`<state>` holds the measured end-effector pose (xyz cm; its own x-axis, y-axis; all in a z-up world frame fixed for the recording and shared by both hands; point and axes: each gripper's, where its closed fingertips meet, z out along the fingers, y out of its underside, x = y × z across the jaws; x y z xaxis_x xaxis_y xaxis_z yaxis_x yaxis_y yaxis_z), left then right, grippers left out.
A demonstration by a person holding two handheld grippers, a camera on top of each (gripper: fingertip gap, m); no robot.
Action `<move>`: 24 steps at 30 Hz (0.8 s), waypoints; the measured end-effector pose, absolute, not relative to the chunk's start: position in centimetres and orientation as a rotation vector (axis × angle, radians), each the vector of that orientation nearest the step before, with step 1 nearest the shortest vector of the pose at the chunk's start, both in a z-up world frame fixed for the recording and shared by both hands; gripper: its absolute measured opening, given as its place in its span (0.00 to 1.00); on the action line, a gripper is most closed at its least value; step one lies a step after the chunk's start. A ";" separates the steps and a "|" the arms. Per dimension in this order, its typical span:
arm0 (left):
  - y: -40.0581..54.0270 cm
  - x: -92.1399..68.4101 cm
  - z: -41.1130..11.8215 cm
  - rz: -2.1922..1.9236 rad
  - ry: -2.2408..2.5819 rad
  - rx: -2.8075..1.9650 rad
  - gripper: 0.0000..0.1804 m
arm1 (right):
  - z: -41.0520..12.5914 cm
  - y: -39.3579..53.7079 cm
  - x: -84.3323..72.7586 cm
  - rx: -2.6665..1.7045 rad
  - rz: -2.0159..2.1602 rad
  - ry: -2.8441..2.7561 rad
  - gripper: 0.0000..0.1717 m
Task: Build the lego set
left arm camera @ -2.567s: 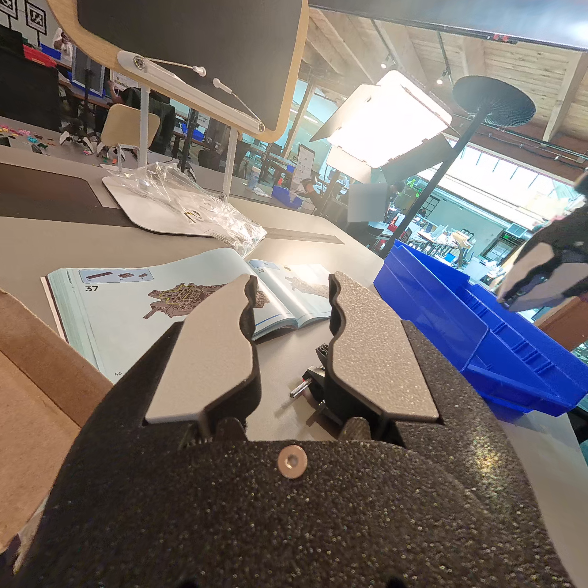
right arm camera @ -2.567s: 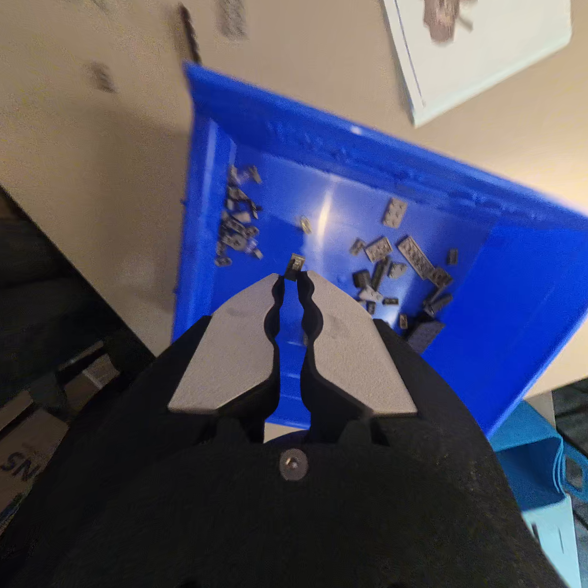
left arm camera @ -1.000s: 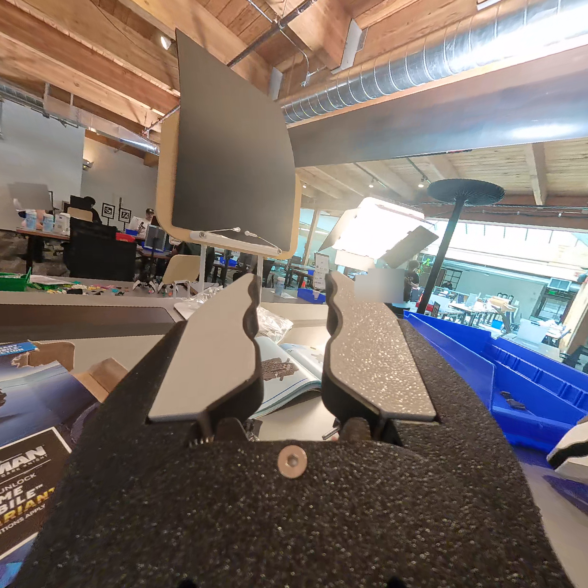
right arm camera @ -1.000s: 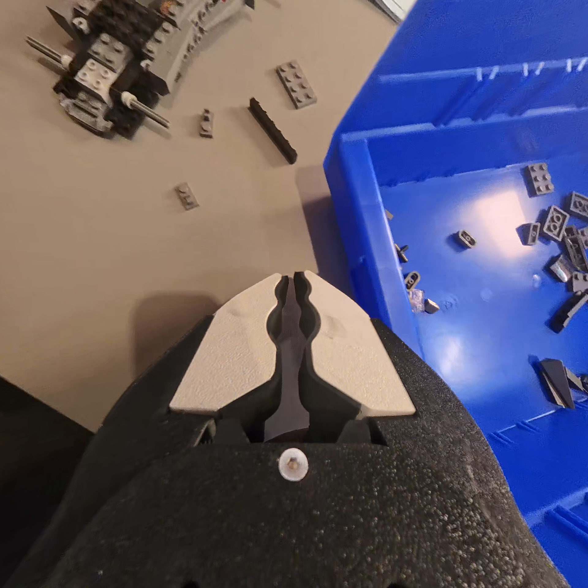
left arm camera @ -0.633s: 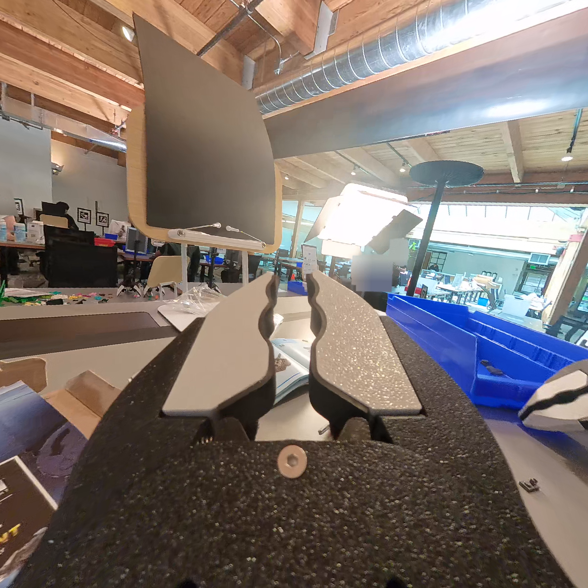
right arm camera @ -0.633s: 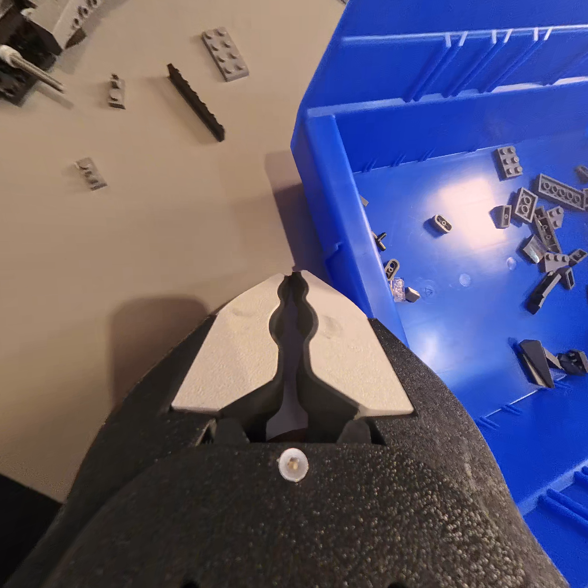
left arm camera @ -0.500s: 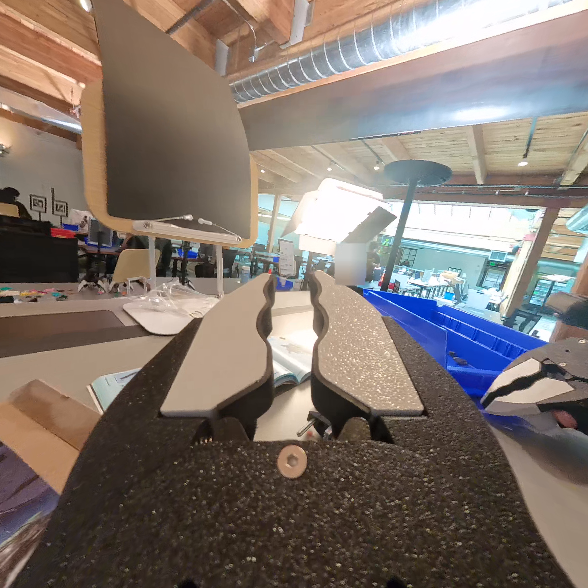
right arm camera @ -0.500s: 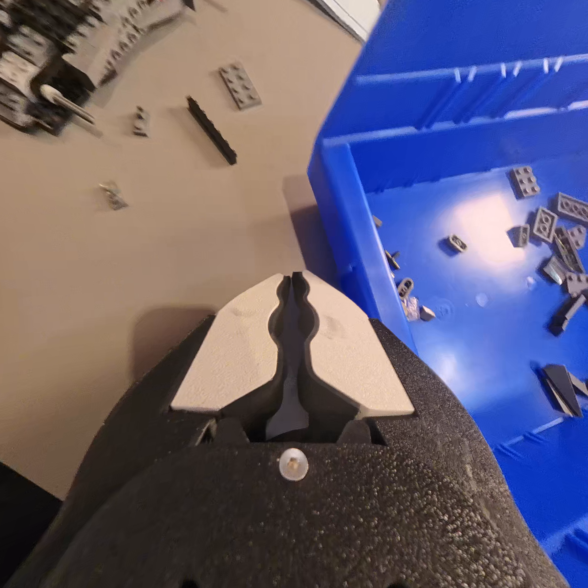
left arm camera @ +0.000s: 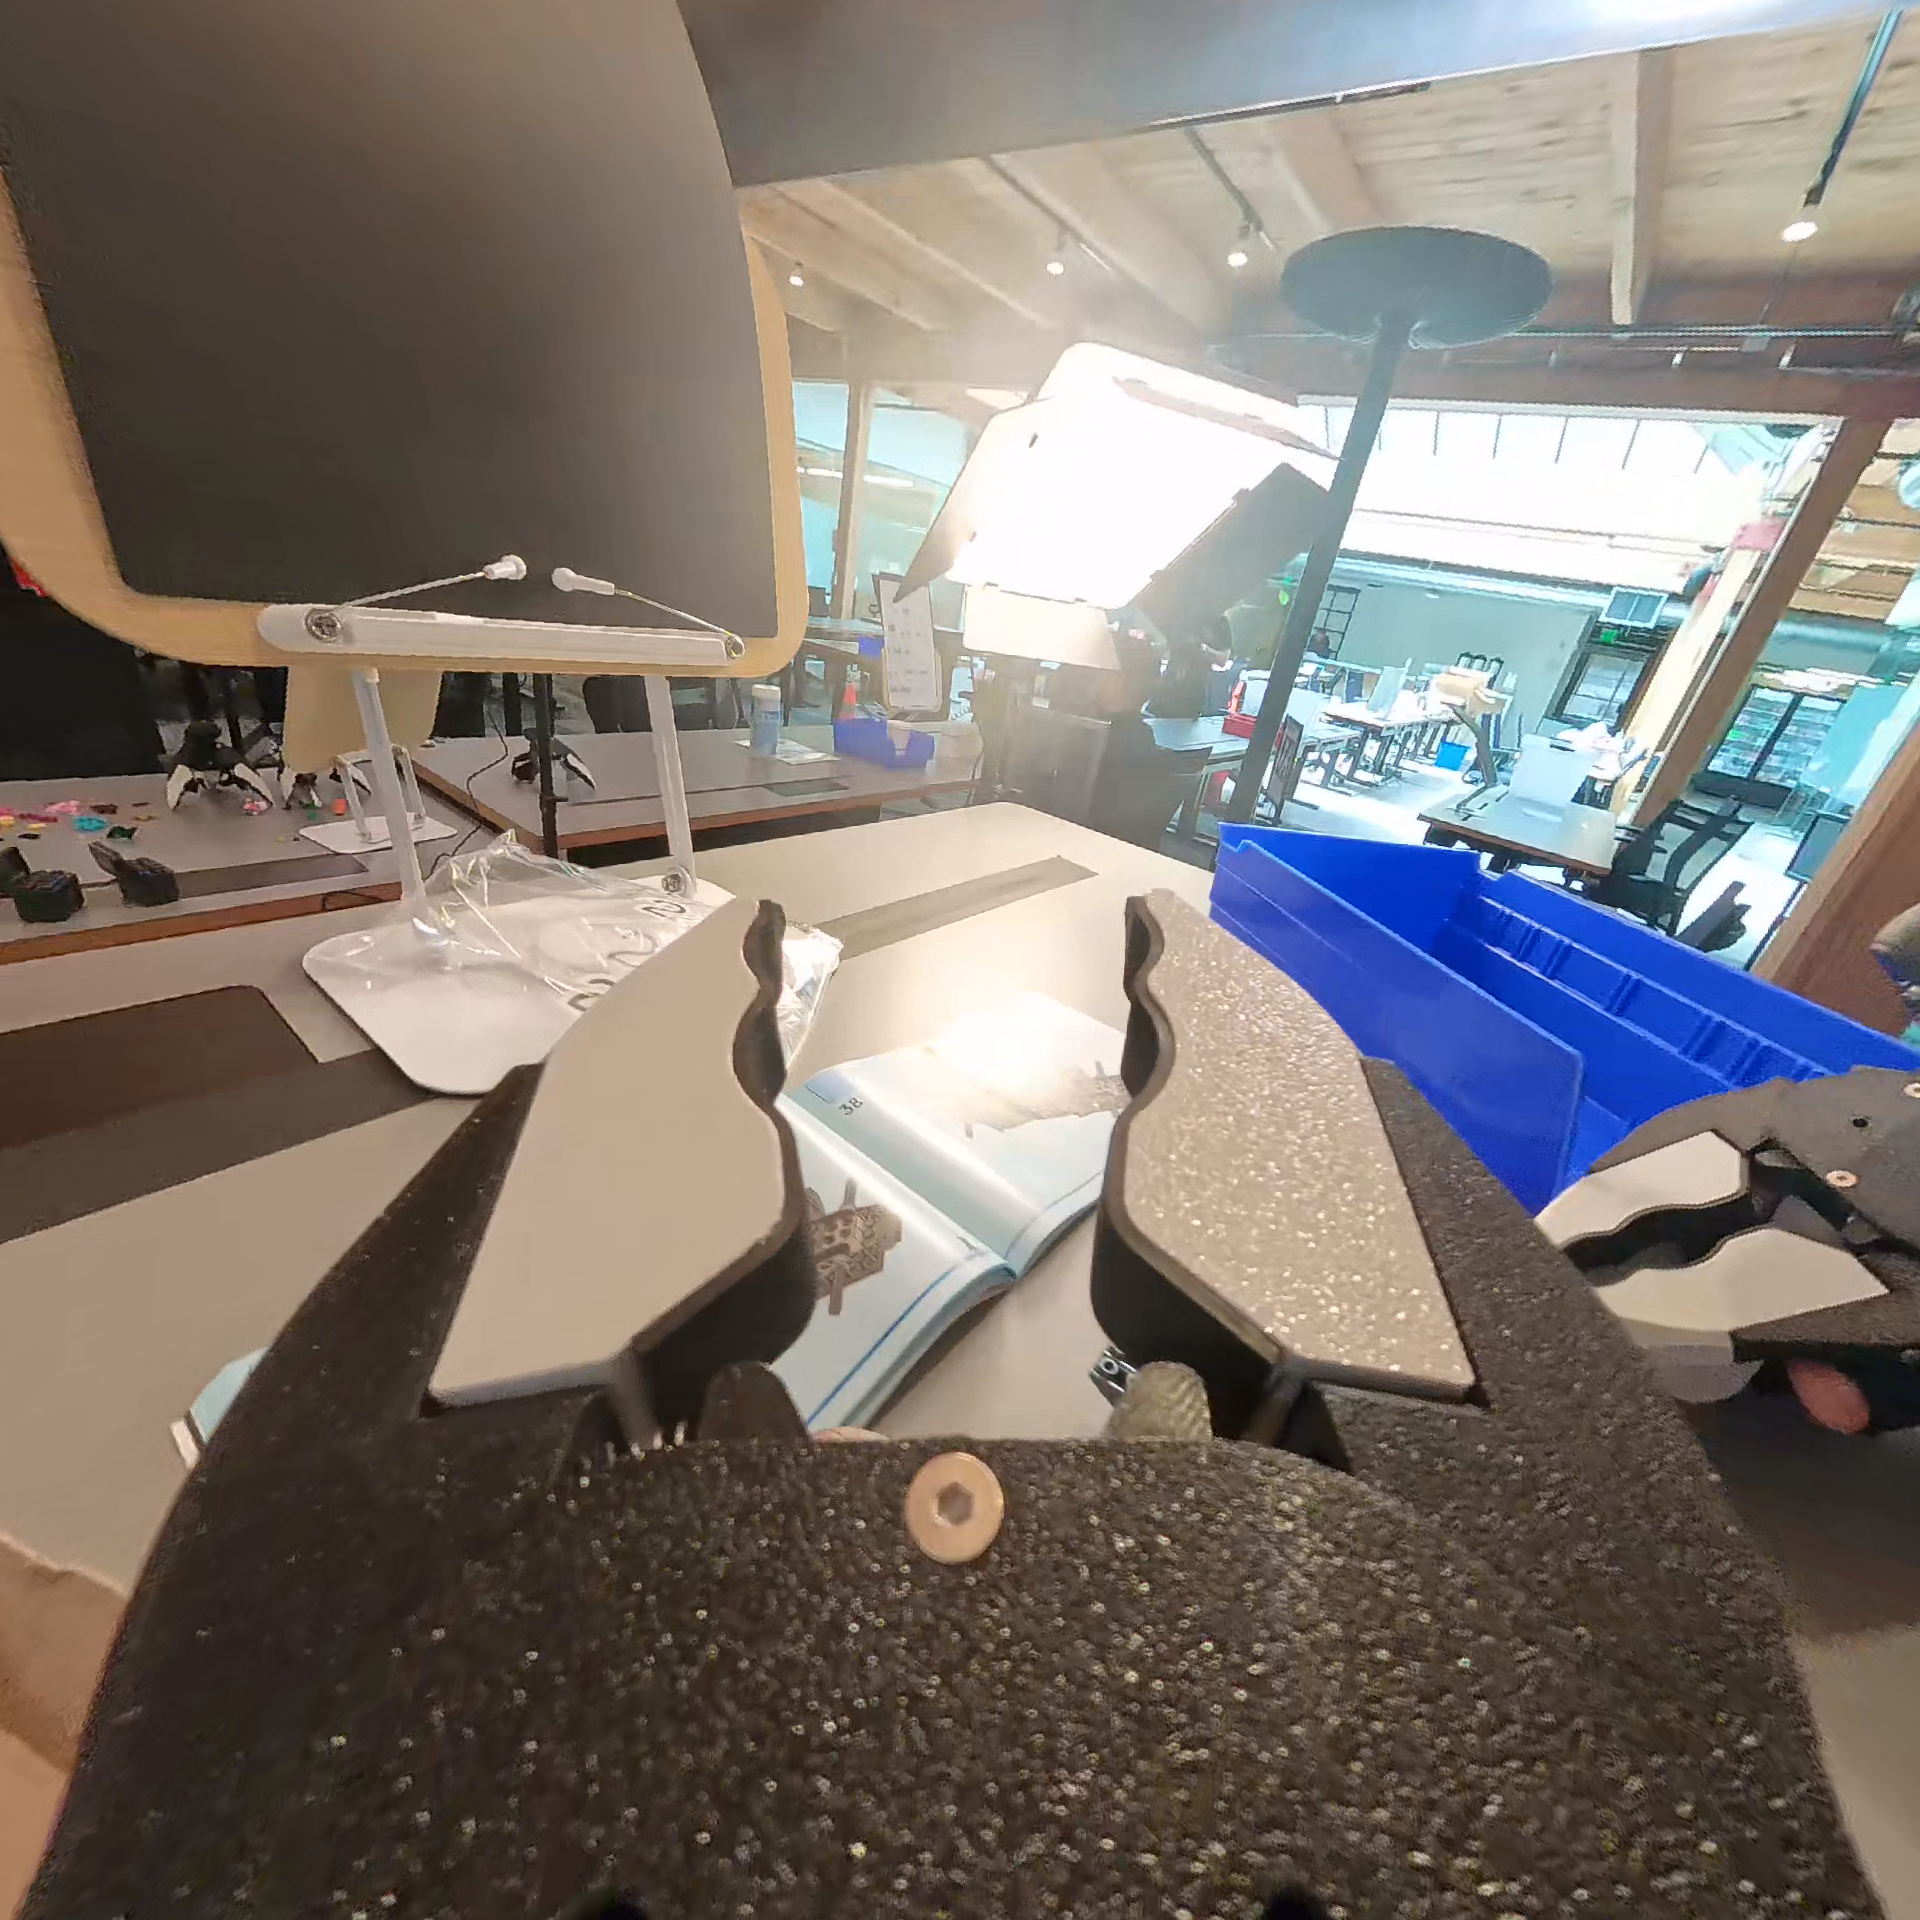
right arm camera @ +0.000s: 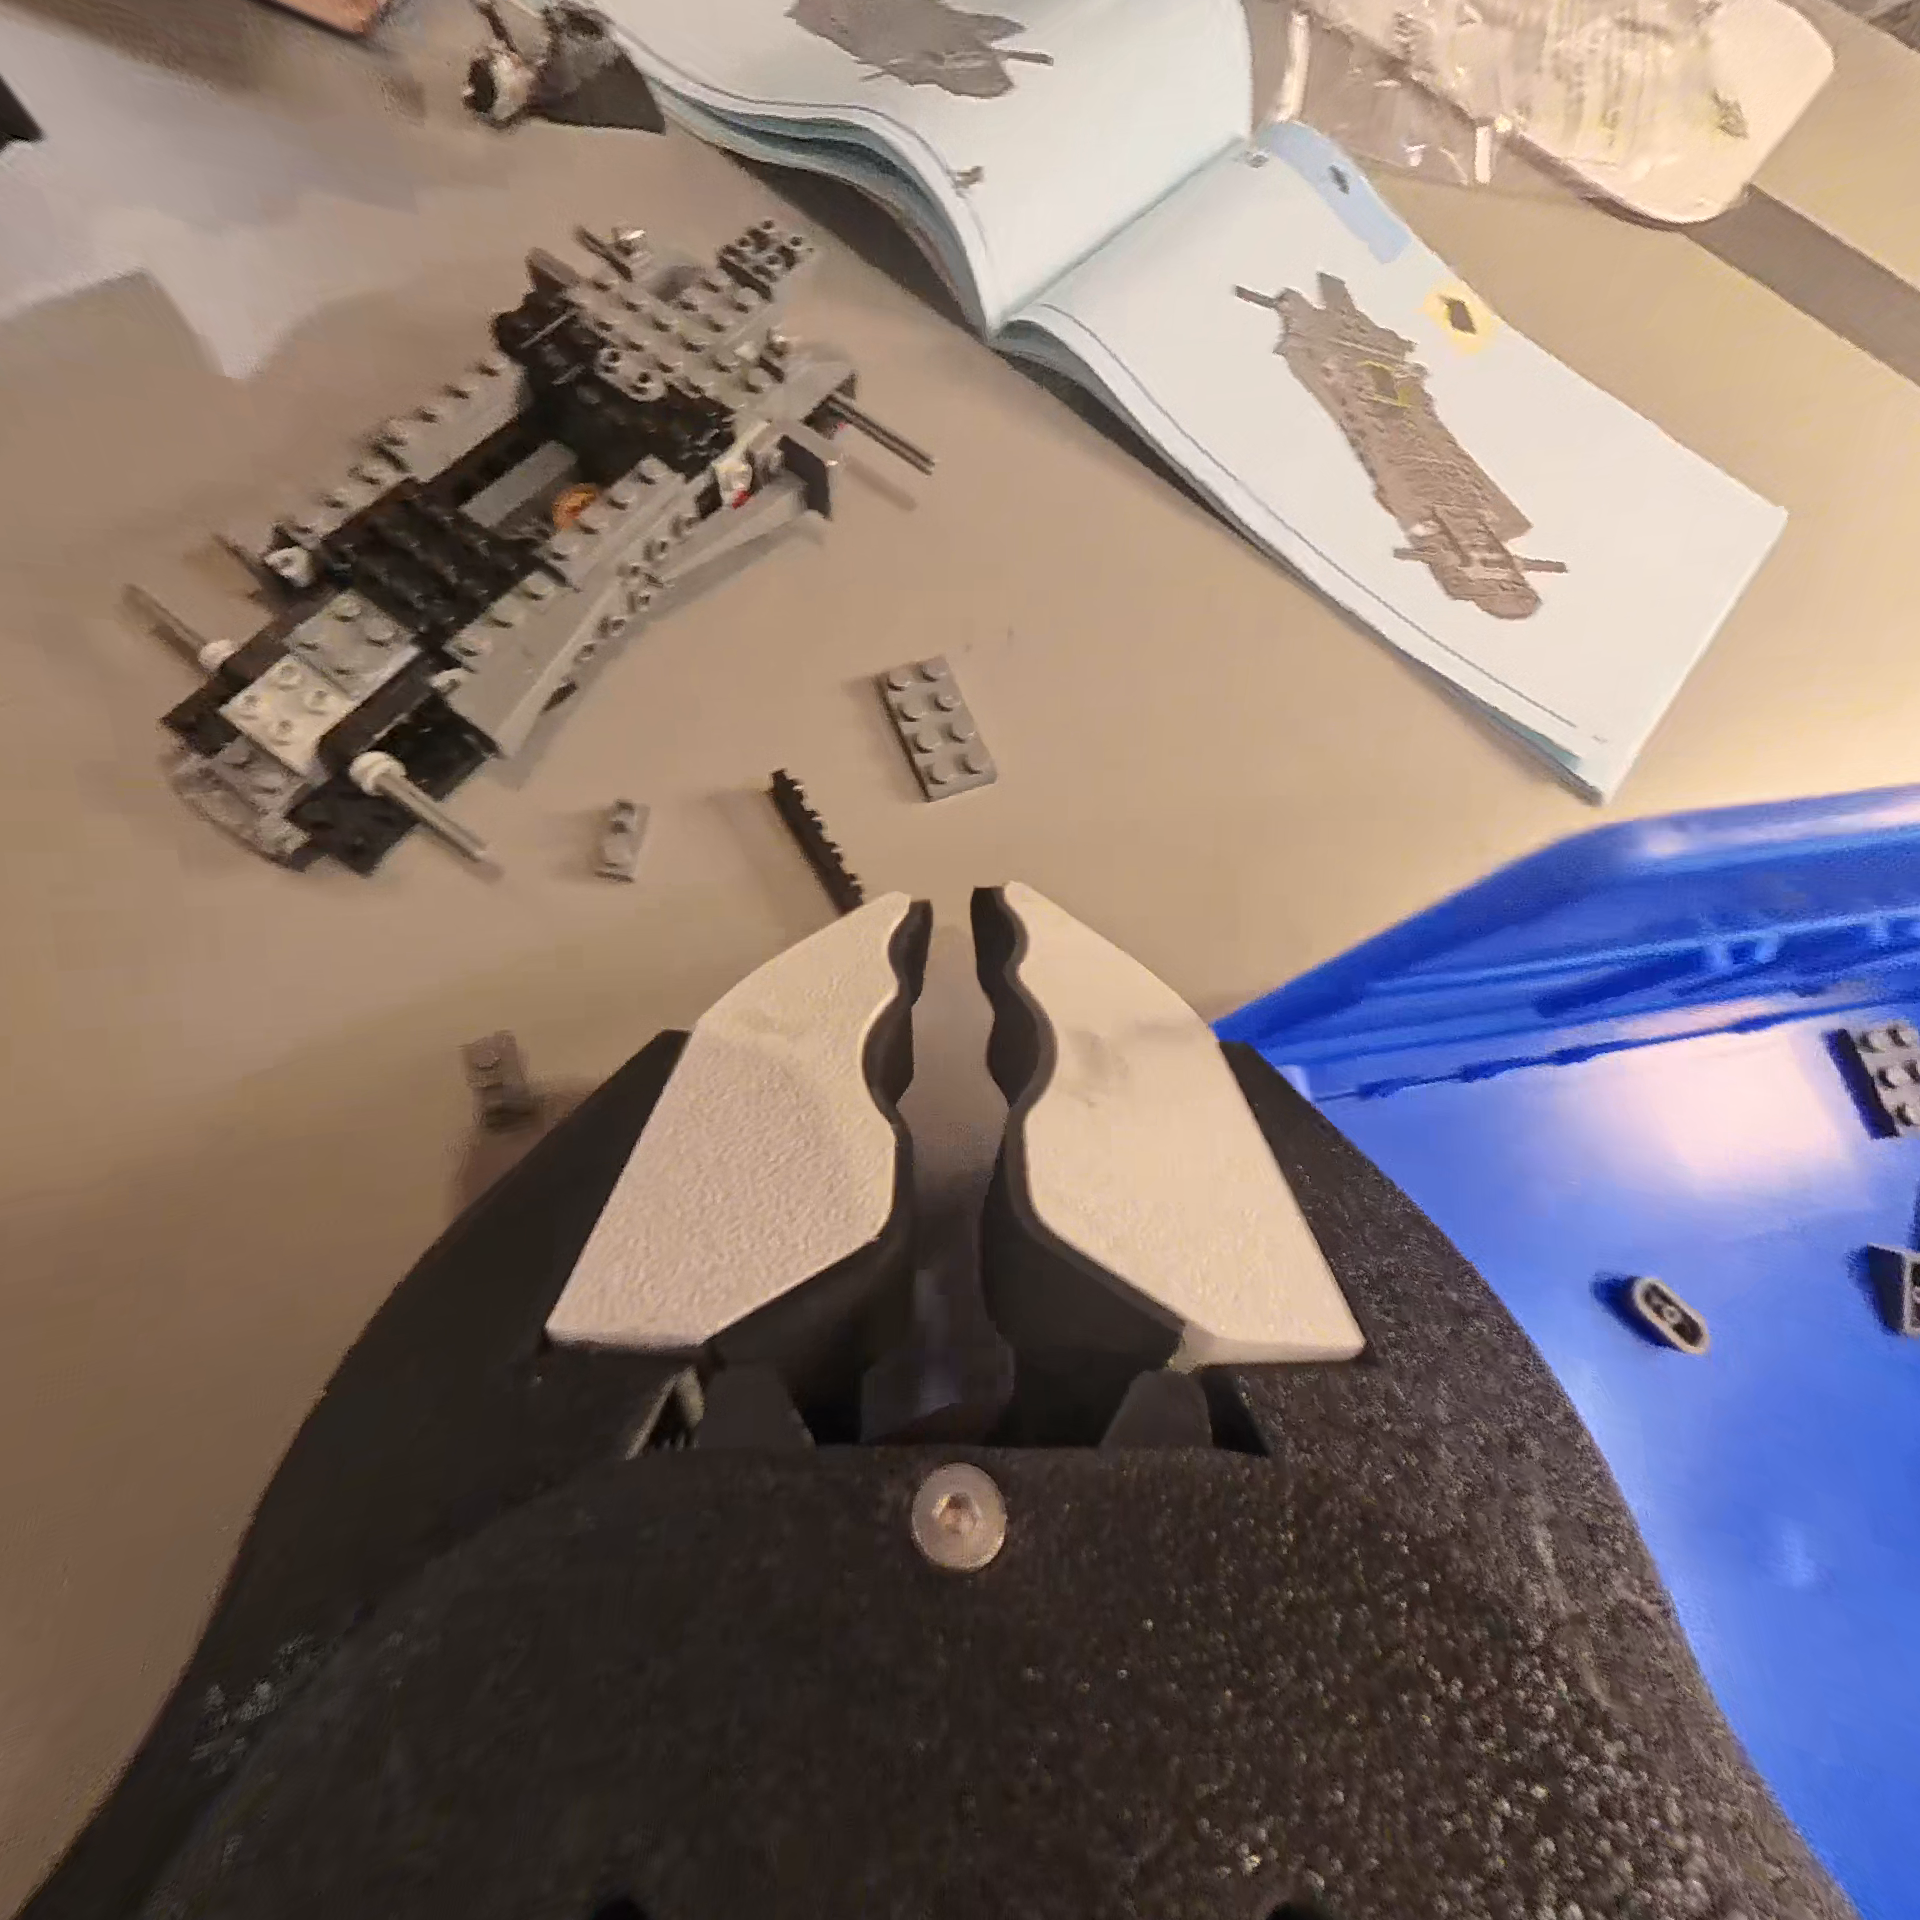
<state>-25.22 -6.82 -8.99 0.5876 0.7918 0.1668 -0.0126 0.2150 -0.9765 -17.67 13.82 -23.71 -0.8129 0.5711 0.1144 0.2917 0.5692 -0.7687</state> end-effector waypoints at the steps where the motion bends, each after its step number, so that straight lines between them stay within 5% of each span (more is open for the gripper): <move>1: -6.8 -25.6 -9.2 0.645 -0.774 -1.235 0.35 | -23.5 14.0 -18.0 -0.711 1.130 -2.448 0.03; 15: -5.8 -25.9 -11.7 0.598 -0.710 -1.279 0.32 | -24.4 10.3 -19.1 -0.711 1.055 -2.701 0.19; 24: -6.7 -26.3 -12.1 0.512 -0.752 -1.255 0.31 | -25.9 10.2 -20.2 -0.739 0.828 -2.811 0.19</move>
